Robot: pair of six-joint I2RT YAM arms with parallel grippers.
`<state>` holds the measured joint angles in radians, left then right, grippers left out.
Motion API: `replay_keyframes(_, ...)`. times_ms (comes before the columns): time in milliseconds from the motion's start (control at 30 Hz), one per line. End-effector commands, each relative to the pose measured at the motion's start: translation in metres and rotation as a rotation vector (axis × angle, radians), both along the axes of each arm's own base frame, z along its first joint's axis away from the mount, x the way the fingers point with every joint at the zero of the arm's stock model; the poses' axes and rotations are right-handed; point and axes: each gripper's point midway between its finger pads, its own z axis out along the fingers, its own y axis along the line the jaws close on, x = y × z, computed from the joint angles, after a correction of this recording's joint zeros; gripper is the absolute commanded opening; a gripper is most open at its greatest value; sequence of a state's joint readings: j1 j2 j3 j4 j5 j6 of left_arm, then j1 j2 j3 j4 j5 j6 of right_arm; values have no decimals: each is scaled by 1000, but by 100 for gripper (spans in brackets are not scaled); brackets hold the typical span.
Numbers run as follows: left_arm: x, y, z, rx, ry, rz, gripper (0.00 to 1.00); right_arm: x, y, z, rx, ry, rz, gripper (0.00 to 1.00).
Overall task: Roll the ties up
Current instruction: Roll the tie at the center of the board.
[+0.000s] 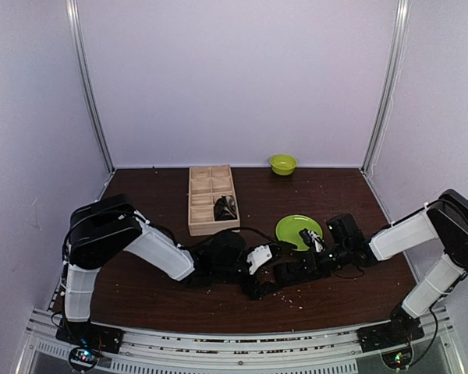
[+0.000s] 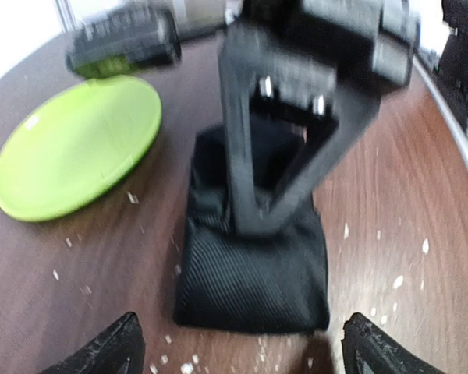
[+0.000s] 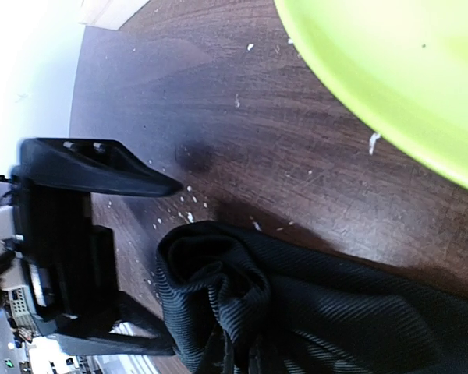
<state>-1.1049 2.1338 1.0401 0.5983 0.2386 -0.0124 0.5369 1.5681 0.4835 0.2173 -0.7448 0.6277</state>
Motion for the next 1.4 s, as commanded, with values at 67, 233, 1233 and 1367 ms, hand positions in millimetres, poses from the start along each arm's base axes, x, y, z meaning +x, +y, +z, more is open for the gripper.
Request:
replay_keyframes(67, 10, -21, 28, -169, -42, 31, 90, -17, -41, -54, -243, 80, -32, 0)
replay_keyframes(233, 14, -35, 24, -192, -58, 33, 90, -19, -41, -62, -245, 95, -31, 0)
replay_keyframes(1233, -10, 2, -43, 162, 78, -24, 44, -10, 28, 23, -51, -20, 79, 36)
replay_keyframes(1367, -12, 3, -44, 164, 82, -30, 44, -8, 26, 9, -107, -6, 81, 24)
